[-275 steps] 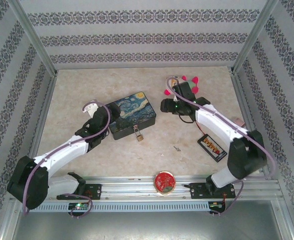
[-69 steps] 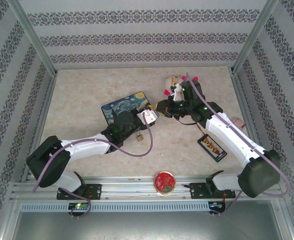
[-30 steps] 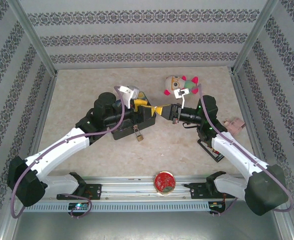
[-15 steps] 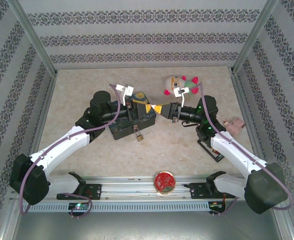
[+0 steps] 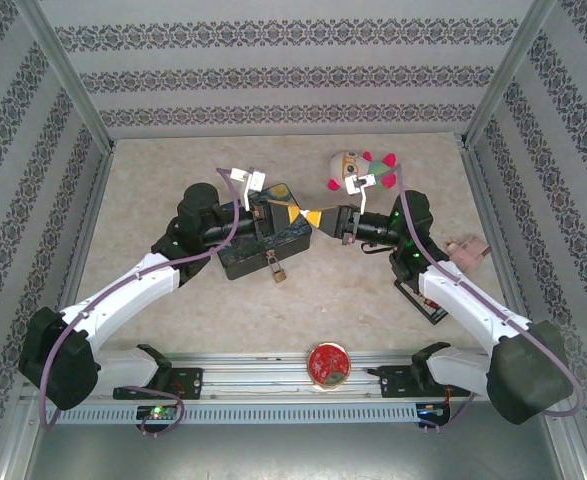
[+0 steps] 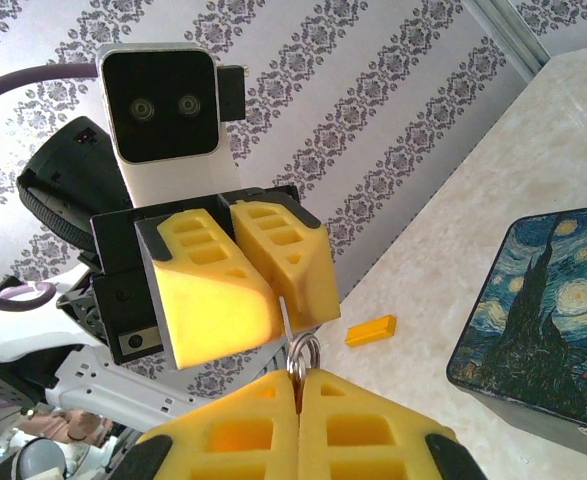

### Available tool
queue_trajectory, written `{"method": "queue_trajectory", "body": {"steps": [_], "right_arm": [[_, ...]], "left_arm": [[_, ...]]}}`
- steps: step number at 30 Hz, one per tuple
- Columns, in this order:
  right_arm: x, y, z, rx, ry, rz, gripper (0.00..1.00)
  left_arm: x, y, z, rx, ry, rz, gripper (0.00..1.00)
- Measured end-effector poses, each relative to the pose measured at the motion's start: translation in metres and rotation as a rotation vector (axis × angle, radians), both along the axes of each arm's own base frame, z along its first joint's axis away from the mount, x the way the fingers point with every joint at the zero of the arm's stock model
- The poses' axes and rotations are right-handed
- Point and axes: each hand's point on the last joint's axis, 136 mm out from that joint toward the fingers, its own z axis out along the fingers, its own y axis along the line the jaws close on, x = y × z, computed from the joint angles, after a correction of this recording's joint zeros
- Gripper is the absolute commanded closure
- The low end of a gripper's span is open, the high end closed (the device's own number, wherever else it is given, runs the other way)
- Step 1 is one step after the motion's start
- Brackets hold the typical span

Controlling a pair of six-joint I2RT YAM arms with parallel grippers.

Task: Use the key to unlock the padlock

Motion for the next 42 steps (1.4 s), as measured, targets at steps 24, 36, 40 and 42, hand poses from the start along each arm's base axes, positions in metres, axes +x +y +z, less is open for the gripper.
{"method": "queue_trajectory", "body": {"steps": [24, 36, 40, 42], "right_arm": [[0.003, -0.015, -0.007, -0.027, 0.001, -0.093, 0.52], [-0.012, -0.029, -0.009, -0.085, -0.085, -0.161, 0.58], [-0.02, -0.023, -0.013, -0.078, -0.076, -0.112, 0.6], [-0.025, -0.018, -0.011, -0.068, -0.084, -0.076, 0.6]], "left_arm": [[-0.009, 0.006, -0.01, 0.158, -0.029, -0.021, 1.0], [-0.03, 0.009, 0.013, 0.307, -0.107, -0.083, 1.0], [-0.033, 0.008, 0.011, 0.315, -0.109, -0.1, 1.0], [-0.035, 0.006, 0.011, 0.311, -0.106, -0.115, 1.0]]}}
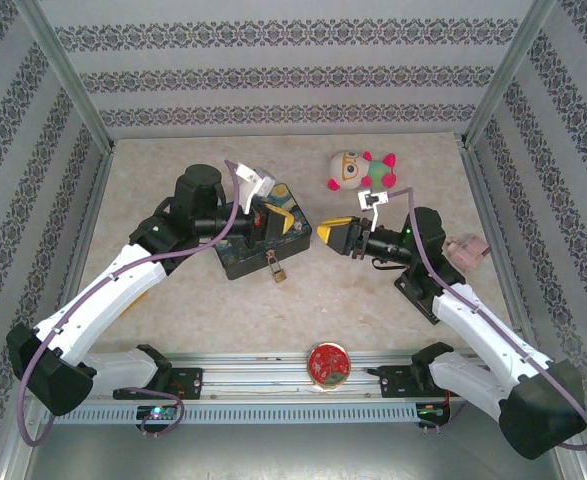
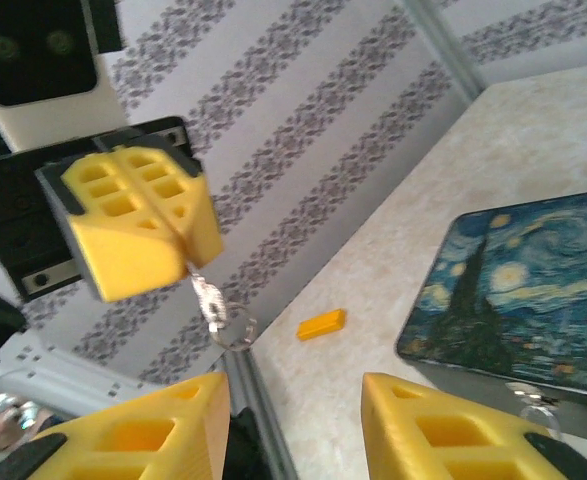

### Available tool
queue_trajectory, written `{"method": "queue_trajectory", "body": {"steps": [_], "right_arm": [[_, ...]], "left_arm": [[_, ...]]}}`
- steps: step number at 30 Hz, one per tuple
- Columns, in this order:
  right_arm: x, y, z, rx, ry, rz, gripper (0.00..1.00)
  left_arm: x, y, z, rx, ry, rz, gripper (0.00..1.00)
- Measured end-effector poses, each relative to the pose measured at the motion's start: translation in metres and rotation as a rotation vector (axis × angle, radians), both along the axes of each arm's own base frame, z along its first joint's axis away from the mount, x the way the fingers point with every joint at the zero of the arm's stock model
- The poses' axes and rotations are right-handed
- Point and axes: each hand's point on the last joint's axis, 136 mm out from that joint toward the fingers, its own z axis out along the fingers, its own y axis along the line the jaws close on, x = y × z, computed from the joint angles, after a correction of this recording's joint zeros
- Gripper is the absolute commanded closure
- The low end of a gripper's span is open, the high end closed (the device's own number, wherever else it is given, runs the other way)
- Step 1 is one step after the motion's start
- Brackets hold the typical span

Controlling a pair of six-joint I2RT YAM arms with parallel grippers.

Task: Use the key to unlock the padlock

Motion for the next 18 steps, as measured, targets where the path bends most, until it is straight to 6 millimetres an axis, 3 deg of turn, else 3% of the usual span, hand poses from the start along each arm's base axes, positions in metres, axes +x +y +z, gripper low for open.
{"method": "queue_trajectory", "body": {"steps": [18], "right_arm": [[-0.008, 0.028, 0.016, 0.039, 0.02, 0.154, 0.6]], "left_arm": [[-0.005, -0.003, -0.011, -0.001, 0.026, -0.035, 1.0]]}}
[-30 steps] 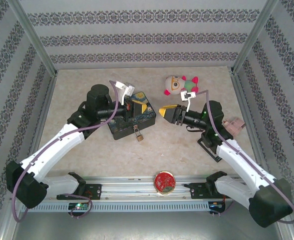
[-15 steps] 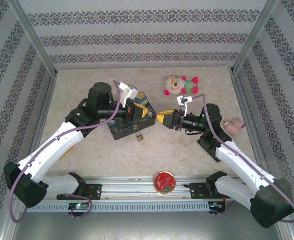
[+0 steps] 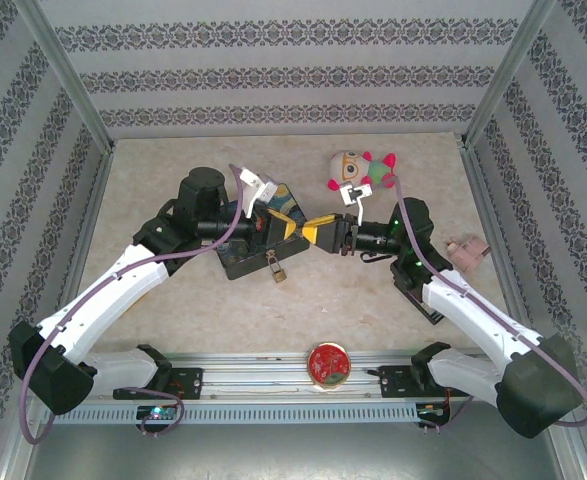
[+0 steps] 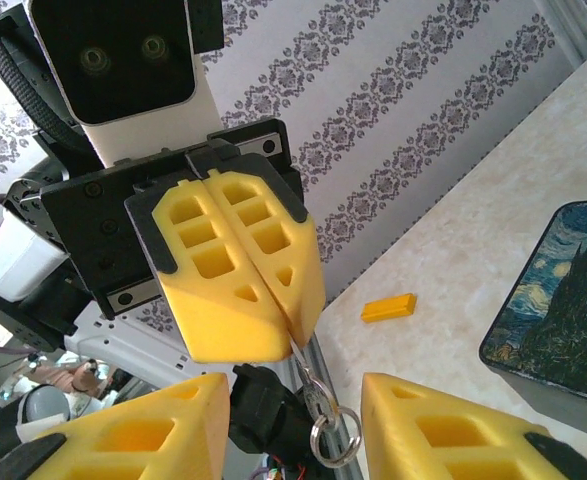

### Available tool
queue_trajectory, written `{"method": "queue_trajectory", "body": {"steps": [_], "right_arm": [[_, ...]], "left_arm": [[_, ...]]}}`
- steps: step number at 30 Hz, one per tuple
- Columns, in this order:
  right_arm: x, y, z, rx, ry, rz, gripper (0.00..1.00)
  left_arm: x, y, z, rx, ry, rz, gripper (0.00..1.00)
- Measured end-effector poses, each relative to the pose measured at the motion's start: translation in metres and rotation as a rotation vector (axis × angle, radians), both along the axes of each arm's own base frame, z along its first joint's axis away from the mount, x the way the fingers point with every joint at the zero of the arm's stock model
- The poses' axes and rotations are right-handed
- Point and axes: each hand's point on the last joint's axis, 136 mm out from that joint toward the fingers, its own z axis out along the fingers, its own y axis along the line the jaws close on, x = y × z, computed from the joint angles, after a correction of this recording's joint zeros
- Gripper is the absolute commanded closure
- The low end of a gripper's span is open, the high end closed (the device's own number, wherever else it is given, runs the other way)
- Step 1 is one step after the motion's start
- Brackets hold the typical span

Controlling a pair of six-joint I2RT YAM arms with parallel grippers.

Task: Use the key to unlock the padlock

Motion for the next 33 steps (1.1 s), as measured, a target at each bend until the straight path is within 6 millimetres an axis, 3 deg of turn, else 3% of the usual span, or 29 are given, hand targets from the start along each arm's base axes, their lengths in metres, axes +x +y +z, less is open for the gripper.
{"method": "queue_trajectory", "body": {"steps": [33], "right_arm": [[-0.003, 0.007, -0.001, 0.005, 0.016, 0.026, 0.8]], "left_arm": [[-0.001, -0.002, 0.008, -0.059, -0.016, -0.007, 1.0]]}}
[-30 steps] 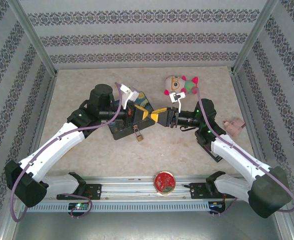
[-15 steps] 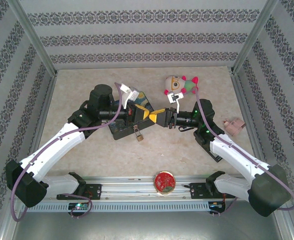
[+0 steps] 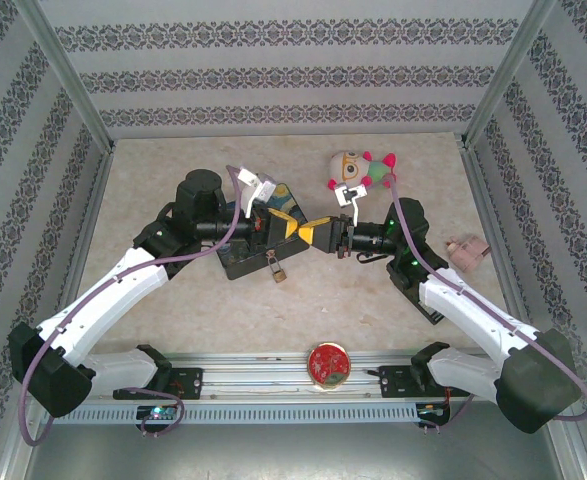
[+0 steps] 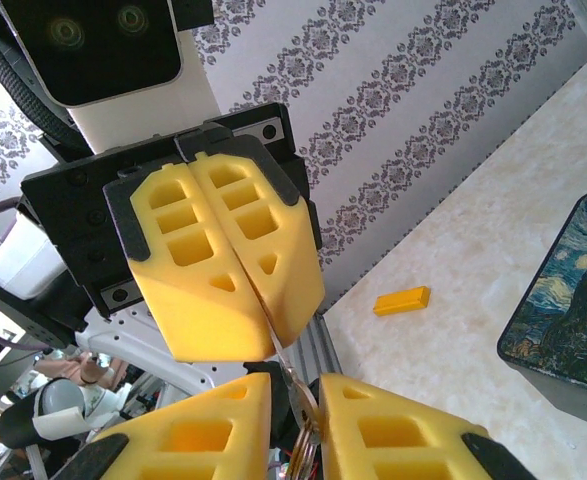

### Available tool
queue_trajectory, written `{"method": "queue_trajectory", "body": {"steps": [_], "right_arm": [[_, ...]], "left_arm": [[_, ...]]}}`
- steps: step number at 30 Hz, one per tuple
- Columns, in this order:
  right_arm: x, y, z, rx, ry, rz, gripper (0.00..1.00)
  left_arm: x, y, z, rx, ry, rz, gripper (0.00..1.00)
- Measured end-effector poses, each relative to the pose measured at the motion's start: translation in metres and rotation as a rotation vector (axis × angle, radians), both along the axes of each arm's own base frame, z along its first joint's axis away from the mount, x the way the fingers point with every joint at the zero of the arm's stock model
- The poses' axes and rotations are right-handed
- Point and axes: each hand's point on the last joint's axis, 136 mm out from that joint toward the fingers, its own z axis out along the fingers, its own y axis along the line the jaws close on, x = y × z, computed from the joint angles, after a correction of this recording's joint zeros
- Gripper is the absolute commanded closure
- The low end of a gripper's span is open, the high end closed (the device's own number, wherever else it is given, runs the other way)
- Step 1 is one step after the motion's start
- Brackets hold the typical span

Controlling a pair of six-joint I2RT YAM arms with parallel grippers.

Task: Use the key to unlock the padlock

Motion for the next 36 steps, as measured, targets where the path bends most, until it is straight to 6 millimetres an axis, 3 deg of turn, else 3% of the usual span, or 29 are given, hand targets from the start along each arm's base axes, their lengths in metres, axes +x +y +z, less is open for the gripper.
{"method": "queue_trajectory", "body": {"steps": [17, 19, 23, 26, 31, 36], "right_arm": [[0.004, -0.005, 0.002, 0.004, 0.0, -0.019, 0.98], [0.004, -0.005, 0.002, 0.004, 0.0, -0.019, 1.0], [0.004, -0.008, 0.005, 0.008, -0.007, -0.036, 1.0], [0.008, -0.015, 0.005, 0.003, 0.003, -0.082, 1.0], [0.023, -0.03, -0.011, -0.054, 0.074, -0.212, 1.0], [0.03, -0.051, -0.051, -0.216, 0.184, -0.37, 1.0]], "left_arm": [[0.002, 0.0, 0.0, -0.015, 0.004, 0.014, 1.0], [0.003, 0.001, 0.0, -0.019, 0.006, 0.019, 0.86], [0.009, 0.003, -0.001, -0.02, 0.013, 0.058, 0.35], [0.013, 0.009, -0.003, -0.017, 0.018, 0.111, 0.15], [0.02, 0.028, 0.0, -0.025, -0.011, 0.247, 0.07], [0.035, 0.048, -0.001, -0.042, -0.009, 0.43, 0.07]]}}
